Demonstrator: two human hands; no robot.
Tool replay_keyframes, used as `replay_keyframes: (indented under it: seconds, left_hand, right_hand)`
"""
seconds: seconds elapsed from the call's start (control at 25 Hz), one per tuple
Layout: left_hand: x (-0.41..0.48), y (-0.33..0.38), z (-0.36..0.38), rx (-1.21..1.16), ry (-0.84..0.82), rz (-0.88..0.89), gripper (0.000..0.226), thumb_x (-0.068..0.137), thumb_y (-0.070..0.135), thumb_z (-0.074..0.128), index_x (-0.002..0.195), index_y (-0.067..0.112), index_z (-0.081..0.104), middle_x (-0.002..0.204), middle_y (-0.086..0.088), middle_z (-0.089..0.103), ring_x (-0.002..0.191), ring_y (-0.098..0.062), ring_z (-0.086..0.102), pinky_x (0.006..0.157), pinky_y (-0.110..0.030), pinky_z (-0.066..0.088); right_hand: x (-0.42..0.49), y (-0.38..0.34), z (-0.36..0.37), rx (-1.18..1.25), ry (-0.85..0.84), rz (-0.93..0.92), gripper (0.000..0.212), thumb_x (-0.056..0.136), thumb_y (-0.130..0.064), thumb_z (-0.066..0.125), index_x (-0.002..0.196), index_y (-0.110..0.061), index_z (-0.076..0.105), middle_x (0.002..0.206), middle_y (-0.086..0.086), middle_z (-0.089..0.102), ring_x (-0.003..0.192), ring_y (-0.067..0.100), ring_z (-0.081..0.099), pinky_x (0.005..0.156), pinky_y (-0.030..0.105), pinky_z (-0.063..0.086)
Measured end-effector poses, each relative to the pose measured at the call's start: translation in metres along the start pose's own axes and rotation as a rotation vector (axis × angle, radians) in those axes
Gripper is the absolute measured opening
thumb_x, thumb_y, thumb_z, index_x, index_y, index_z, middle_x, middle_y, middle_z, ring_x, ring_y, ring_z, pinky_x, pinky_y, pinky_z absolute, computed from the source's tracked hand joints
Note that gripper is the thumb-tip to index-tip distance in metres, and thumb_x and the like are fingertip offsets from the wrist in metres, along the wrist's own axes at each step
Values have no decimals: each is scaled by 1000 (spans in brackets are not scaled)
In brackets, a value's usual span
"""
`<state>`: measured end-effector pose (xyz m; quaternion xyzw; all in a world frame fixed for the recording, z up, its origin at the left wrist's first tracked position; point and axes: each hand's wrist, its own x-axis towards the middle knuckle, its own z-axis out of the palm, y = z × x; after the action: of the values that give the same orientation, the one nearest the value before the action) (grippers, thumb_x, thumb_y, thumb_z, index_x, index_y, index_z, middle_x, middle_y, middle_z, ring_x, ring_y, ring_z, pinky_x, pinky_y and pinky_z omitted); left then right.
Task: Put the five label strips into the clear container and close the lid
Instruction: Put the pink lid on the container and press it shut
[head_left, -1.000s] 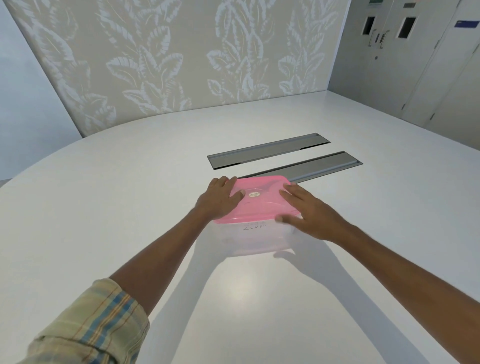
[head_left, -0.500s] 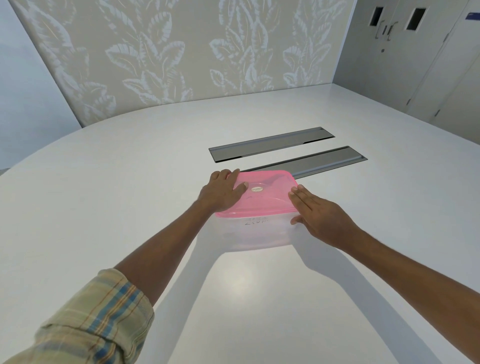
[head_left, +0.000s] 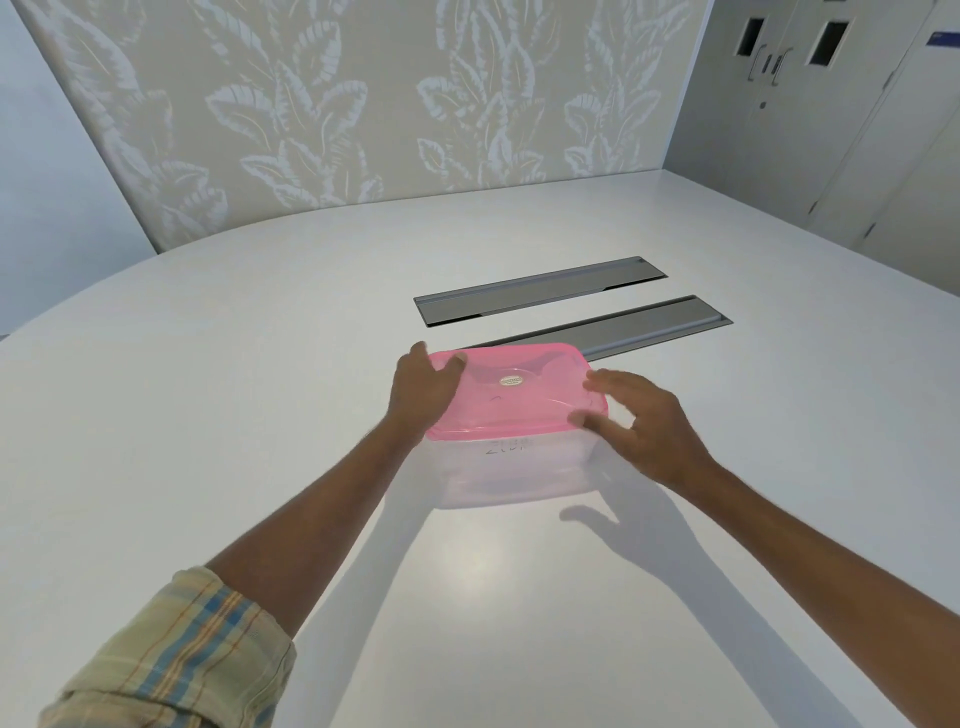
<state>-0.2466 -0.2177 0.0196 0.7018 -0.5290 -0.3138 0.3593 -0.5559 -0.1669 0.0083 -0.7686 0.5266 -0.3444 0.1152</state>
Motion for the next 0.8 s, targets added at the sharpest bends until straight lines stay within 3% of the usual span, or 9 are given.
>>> replay_keyframes:
  seconds: [0.08,0.16,0.24,0.32,0.52,0.64,0.8]
  left_hand:
    - [-5,-5,-1,-194,0,-170,60,97,55,55,140,13,55,136,-9,60,112,-29,62,77,-32,49]
    - [-7,-10,-1,-270,-23,-193,46,98,53,53,125,17,63,124,-6,66,101,-24,64,65,-29,46]
    - [-11,-10,-1,-321,-31,-159,41,97,52,55,125,22,63,121,-1,67,101,-20,66,69,-29,49]
    - [-16,-7,-3,-362,-39,-136,43,96,54,57,129,27,58,122,3,65,106,-19,66,77,-32,53]
    - [-24,-6,-3,-375,-25,-117,41,94,56,57,128,33,55,121,7,64,103,-12,65,77,-32,54]
    - [-26,-5,-1,-416,2,-130,43,94,54,57,132,33,55,124,6,64,107,-18,66,81,-34,57]
    - [-31,-2,-2,-446,28,-150,41,94,52,58,129,32,58,123,7,65,106,-17,67,73,-31,54]
  right_hand:
    - [12,-6,1,310,11,310,69,85,-76,66,136,-30,67,136,-18,67,123,4,64,108,29,49]
    - [22,-5,6,515,-52,462,55,89,-71,65,126,-32,75,124,-13,76,118,11,70,111,41,51]
    - [27,-5,11,557,-61,476,29,94,-54,68,110,-34,81,108,-10,81,111,17,74,109,49,53]
    - [28,-7,12,579,-20,493,15,95,-41,71,103,-36,82,103,-10,82,106,19,75,106,50,55]
    - [27,-7,10,658,32,536,24,92,-25,78,115,-21,79,106,-4,82,105,21,77,104,49,57]
    - [26,-11,10,696,52,540,28,91,-16,78,119,-17,77,108,-2,81,105,22,77,103,46,58]
    - [23,-15,9,721,59,538,27,91,-10,77,119,-13,76,108,3,81,106,28,76,102,49,58]
